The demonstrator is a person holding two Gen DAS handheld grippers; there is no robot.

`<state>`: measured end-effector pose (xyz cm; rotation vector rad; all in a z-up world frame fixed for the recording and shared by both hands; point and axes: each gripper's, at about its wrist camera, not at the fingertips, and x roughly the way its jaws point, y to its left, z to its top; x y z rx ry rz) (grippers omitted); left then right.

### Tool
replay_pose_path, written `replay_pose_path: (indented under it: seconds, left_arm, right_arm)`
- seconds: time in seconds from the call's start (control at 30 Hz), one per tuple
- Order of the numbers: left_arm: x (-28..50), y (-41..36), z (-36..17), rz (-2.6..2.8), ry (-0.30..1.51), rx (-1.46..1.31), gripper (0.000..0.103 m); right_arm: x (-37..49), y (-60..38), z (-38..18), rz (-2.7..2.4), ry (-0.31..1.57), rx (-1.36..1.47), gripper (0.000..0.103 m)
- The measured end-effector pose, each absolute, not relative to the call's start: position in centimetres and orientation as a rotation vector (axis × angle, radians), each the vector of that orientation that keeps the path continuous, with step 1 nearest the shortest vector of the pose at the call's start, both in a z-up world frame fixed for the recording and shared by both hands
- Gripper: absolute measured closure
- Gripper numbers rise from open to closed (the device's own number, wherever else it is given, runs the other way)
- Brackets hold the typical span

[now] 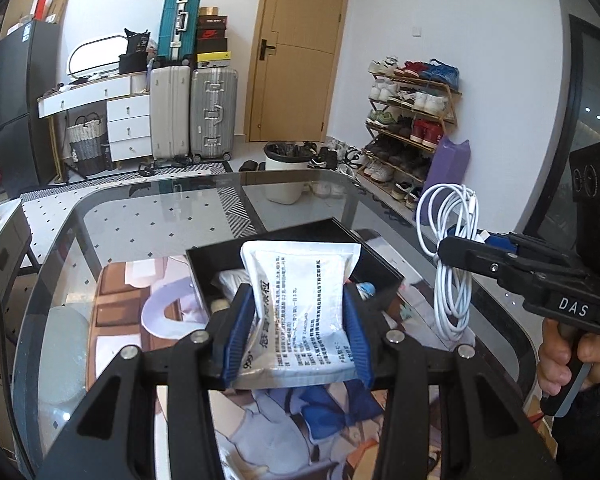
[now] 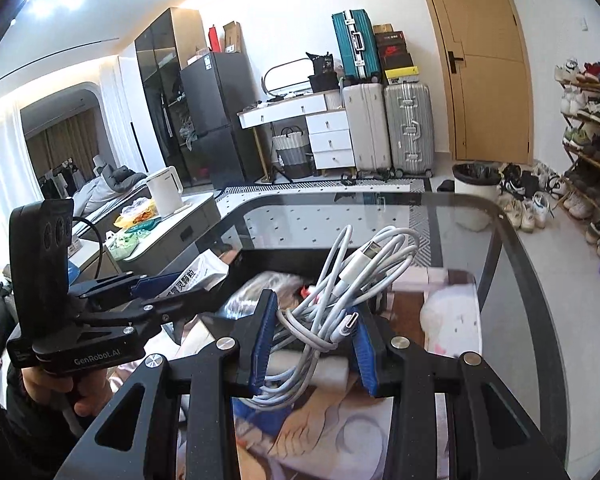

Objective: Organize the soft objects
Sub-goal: 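Lower the cable and sachet into the black box and open both grippers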

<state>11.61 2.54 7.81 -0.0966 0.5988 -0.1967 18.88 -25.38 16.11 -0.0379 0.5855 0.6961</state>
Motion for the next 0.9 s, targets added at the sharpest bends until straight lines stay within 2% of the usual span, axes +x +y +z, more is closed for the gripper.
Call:
replay_pose_path:
  seconds: [0.63, 0.9]
  left_arm:
    - [16.2, 4.1, 6.6, -0.147, 0.631, -0.125, 0.060]
    - [18.0, 3.9, 5.5, -0.148, 0.658, -0.128, 0.060]
  right_arm:
    - [24.3, -20.9, 16.3, 0.693, 0.559, -0.111, 0.067]
    - [26.1, -18.8, 14.7, 0.667, 0.572, -0.169, 0.067]
